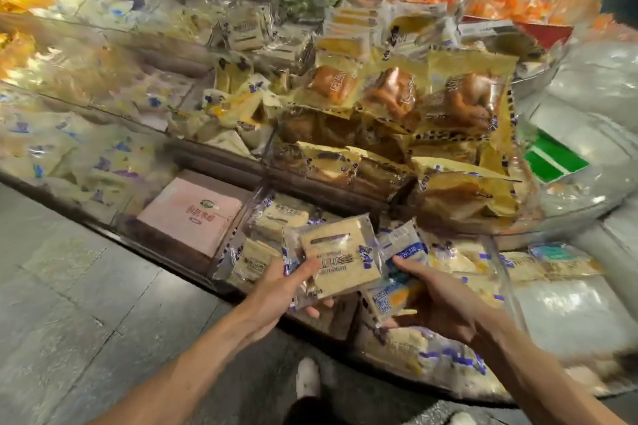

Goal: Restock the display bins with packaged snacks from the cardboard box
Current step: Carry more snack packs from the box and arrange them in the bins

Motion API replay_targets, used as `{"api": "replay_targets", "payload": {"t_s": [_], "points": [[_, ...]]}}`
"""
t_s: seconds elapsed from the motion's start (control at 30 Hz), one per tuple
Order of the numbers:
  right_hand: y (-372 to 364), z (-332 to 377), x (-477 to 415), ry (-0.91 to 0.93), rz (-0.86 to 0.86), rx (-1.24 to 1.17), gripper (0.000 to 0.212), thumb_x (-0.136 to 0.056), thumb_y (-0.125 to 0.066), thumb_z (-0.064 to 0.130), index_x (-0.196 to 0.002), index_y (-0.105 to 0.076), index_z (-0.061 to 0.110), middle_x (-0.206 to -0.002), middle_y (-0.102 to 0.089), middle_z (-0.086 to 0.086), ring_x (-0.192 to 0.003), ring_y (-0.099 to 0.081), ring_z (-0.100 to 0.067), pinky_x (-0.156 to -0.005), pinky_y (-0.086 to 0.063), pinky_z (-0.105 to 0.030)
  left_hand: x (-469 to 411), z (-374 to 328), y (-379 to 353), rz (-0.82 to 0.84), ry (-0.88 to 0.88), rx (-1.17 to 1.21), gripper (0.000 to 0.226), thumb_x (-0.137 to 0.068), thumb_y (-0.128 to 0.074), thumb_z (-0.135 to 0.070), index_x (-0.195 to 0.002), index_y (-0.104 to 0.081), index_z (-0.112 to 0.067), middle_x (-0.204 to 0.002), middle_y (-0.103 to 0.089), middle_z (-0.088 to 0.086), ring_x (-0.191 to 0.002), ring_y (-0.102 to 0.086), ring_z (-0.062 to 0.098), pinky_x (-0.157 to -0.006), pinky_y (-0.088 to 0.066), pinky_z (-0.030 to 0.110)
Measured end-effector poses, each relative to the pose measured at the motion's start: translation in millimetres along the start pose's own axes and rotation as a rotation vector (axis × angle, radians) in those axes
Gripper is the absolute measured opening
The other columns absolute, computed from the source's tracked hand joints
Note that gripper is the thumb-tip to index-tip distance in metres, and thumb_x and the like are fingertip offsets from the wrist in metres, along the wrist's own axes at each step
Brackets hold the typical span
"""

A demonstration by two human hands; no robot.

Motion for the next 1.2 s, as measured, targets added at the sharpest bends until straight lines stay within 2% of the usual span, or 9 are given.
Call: {"api": "replay_targets", "payload": {"t_s": [0.13, 0.3, 0.47, 0.63, 0.73, 0.83, 0.97, 1.07, 1.2], "points": [[-37, -10, -18, -0.018, -0.137, -0.011, 0.030, -0.096, -0.062, 0.028, -0.110, -0.067, 0.003, -0.066, -0.067, -0.015, -0.056, -0.066, -0.025, -0.094, -0.050, -0.065, -31, 4, 49, -0.022, 0.063, -0.053, 0.032, -0.089, -0.070, -0.019, -0.117, -0.059, -0.008, -0.103, -0.077, 0.001, -0.088, -0.074, 0.022, -0.054, -0.056, 0.029], [-44, -9, -16, 0.008, -0.271, -0.056, 0.040, -0.094, -0.065, 0.030, -0.118, -0.066, -0.001, -0.112, -0.067, -0.031, -0.093, -0.065, -0.040, -0.091, -0.053, -0.063, -94, -7, 96, -0.083, 0.034, -0.410, 0.039, -0.089, -0.075, -0.024, -0.121, -0.053, -0.014, -0.121, -0.068, 0.002, -0.090, -0.069, 0.014, -0.062, -0.059, 0.032], [-38, -8, -8, 0.077, -0.351, -0.152, 0.029, -0.094, -0.063, 0.026, -0.110, -0.066, 0.002, -0.096, -0.072, -0.025, -0.079, -0.069, -0.034, -0.079, -0.057, -0.057, -148, -24, 82, 0.063, 0.021, -0.851, 0.055, -0.086, -0.077, -0.031, -0.131, -0.050, -0.015, -0.132, -0.055, 0.002, -0.113, -0.058, 0.025, -0.097, -0.051, 0.041], [-39, -10, -4, 0.113, -0.371, -0.188, 0.021, -0.094, -0.063, 0.023, -0.097, -0.069, 0.002, -0.080, -0.071, -0.021, -0.070, -0.069, -0.030, -0.076, -0.058, -0.055, -167, -15, 53, 0.023, -0.093, -1.101, 0.027, -0.090, -0.069, -0.034, -0.098, -0.047, -0.020, -0.097, -0.061, 0.003, -0.076, -0.059, 0.017, -0.064, -0.051, 0.032], [-39, -9, -1, 0.120, -0.377, -0.186, 0.019, -0.092, -0.065, 0.020, -0.094, -0.069, 0.002, -0.078, -0.071, -0.020, -0.071, -0.069, -0.032, -0.079, -0.059, -0.057, -162, -8, 46, -0.064, -0.205, -1.363, 0.046, -0.091, -0.066, -0.047, -0.119, -0.049, -0.014, -0.091, -0.060, 0.002, -0.071, -0.053, 0.014, -0.063, -0.048, 0.031], [-41, -9, 0, 0.151, -0.364, -0.162, 0.020, -0.092, -0.065, 0.019, -0.098, -0.070, 0.001, -0.081, -0.072, -0.021, -0.071, -0.071, -0.031, -0.082, -0.058, -0.058, -163, 0, 49, -0.101, -0.211, -1.493, 0.088, -0.087, -0.064, -0.060, -0.150, -0.026, -0.011, -0.132, -0.053, 0.013, -0.112, -0.057, 0.027, -0.085, -0.050, 0.037], [-50, -4, -2, 0.244, -0.390, -0.034, 0.023, -0.095, -0.063, 0.019, -0.110, -0.069, 0.002, -0.093, -0.075, -0.022, -0.074, -0.073, -0.030, -0.082, -0.059, -0.056, -155, -19, 47, -0.110, -0.369, -1.264, 0.061, -0.088, -0.066, -0.055, -0.133, -0.045, -0.020, -0.123, -0.054, 0.008, -0.097, -0.058, 0.021, -0.074, -0.046, 0.032], [-65, 1, -11, 0.357, -0.489, 0.107, 0.018, -0.096, -0.064, 0.018, -0.110, -0.068, 0.008, -0.095, -0.077, -0.014, -0.082, -0.074, -0.029, -0.082, -0.060, -0.055, -125, -48, 36, 0.188, -0.108, -0.707, 0.045, -0.089, -0.058, -0.058, -0.105, -0.062, -0.016, -0.095, -0.067, 0.005, -0.073, -0.065, 0.012, -0.060, -0.050, 0.028], [-101, 7, -31, 0.602, -0.598, 0.484, 0.026, -0.094, -0.067, 0.022, -0.120, -0.065, 0.022, -0.101, -0.075, 0.000, -0.092, -0.070, -0.022, -0.085, -0.058, -0.046, -74, -69, 25, 0.430, 0.070, -0.263, 0.067, -0.080, -0.055, -0.063, -0.129, -0.056, -0.016, -0.110, -0.066, -0.003, -0.105, -0.066, 0.017, -0.083, -0.058, 0.035]]}}
Point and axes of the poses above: each hand's wrist, its own x-axis away from the middle knuckle, its own y-axis out of the back of the hand, z = x × y, the point moved 2 cm from there along -x, towards the middle knuckle
